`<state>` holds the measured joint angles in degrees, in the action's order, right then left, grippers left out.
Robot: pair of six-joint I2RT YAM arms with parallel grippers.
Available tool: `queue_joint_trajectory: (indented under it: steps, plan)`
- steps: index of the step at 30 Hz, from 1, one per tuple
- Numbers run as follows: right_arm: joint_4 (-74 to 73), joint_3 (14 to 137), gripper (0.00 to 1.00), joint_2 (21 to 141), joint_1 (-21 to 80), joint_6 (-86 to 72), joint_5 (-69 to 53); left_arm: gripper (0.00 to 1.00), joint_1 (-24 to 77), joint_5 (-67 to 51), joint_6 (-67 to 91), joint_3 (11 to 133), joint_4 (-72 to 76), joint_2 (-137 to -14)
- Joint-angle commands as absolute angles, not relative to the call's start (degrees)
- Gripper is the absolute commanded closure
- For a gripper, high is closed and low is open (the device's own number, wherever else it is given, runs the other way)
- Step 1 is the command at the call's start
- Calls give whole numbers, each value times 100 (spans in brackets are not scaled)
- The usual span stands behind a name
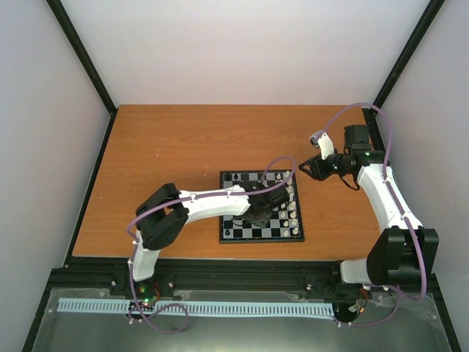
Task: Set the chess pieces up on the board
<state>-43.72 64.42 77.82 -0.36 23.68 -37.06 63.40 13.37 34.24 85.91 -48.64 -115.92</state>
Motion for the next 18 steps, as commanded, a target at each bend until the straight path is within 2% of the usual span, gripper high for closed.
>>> queue_joint_trajectory:
  steps: [1, 5, 10, 15, 18]
  plan:
    - [-4392, 6390, 64, 7635, -53, 2439, -4005, 87, 6407, 1570, 3191, 8261, -4690, -10700]
    - [-4497, 6410, 63, 7763, -53, 2436, -4275, 88, 6407, 1366, 2840, 7511, -3773, -9835]
    - [-5236, 6645, 58, 8445, 18, 2751, -5457, 88, 6406, 1567, 2391, 6451, -2341, -8756]
    - [-6474, 7119, 55, 9278, 512, 3459, -6594, 86, 6407, 1410, 1865, 5739, -1453, -8295]
    - [-6945, 7388, 54, 9658, 863, 3705, -6871, 84, 6407, 1152, 1680, 5587, -1197, -8178]
